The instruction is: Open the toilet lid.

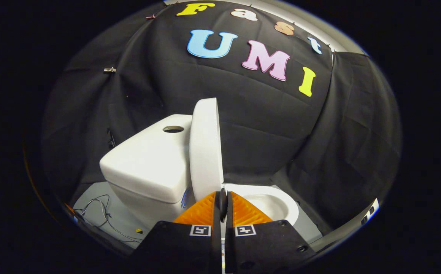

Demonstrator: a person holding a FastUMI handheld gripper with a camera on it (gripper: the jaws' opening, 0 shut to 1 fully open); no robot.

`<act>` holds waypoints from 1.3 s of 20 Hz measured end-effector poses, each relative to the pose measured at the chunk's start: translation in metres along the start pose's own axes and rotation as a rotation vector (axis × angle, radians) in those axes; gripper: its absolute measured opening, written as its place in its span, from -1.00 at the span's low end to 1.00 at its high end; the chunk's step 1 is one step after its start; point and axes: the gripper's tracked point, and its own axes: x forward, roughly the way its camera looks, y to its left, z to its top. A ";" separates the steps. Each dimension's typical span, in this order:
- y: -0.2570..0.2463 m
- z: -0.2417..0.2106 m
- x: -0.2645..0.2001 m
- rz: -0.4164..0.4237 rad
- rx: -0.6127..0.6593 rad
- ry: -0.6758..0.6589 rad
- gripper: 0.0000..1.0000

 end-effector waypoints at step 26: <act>-0.055 0.067 -0.035 0.154 0.138 -0.121 0.98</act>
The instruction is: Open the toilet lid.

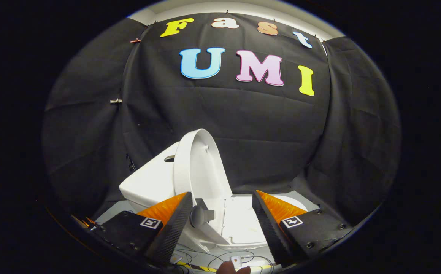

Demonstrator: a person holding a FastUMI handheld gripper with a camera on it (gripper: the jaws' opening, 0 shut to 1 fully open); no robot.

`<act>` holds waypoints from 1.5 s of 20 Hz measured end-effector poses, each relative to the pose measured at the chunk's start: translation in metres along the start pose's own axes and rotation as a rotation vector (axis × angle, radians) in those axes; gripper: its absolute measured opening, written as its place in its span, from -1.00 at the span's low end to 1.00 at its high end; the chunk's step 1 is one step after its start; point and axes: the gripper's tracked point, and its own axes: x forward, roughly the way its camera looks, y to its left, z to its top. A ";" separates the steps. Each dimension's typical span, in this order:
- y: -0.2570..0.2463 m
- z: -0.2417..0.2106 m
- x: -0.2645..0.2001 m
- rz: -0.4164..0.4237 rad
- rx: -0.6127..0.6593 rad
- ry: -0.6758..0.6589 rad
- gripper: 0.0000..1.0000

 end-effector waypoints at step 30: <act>-0.179 0.156 -0.170 -0.104 0.042 -0.320 0.96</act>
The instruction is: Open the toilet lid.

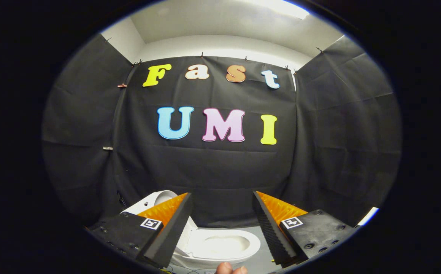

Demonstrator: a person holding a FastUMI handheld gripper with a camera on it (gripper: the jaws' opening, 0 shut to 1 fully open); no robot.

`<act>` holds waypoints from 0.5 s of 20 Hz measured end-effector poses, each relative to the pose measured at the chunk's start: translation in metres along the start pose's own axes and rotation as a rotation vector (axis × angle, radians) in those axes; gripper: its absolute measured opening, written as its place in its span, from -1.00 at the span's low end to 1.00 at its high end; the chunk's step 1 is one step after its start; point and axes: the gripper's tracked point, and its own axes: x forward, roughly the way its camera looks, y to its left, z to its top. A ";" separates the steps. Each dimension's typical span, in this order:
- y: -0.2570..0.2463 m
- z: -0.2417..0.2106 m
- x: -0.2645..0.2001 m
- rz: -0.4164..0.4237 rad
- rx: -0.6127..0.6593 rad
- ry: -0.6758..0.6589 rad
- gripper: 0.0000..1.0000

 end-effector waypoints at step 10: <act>-0.014 -0.005 0.005 -0.017 0.016 0.009 0.97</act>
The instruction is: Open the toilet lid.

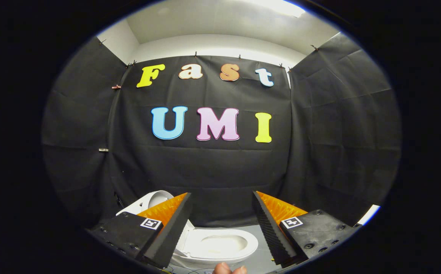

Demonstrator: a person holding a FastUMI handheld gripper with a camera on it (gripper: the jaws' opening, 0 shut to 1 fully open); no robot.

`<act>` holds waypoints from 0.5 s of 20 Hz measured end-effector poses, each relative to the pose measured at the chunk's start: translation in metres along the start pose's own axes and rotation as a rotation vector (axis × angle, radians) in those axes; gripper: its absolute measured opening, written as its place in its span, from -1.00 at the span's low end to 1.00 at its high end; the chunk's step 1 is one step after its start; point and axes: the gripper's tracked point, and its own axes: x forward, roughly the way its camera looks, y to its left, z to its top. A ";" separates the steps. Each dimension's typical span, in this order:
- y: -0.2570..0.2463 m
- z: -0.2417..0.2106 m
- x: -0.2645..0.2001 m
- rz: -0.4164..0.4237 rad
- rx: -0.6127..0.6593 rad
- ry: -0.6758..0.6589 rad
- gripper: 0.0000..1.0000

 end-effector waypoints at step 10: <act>0.000 -0.004 -0.002 -0.003 -0.009 0.006 0.96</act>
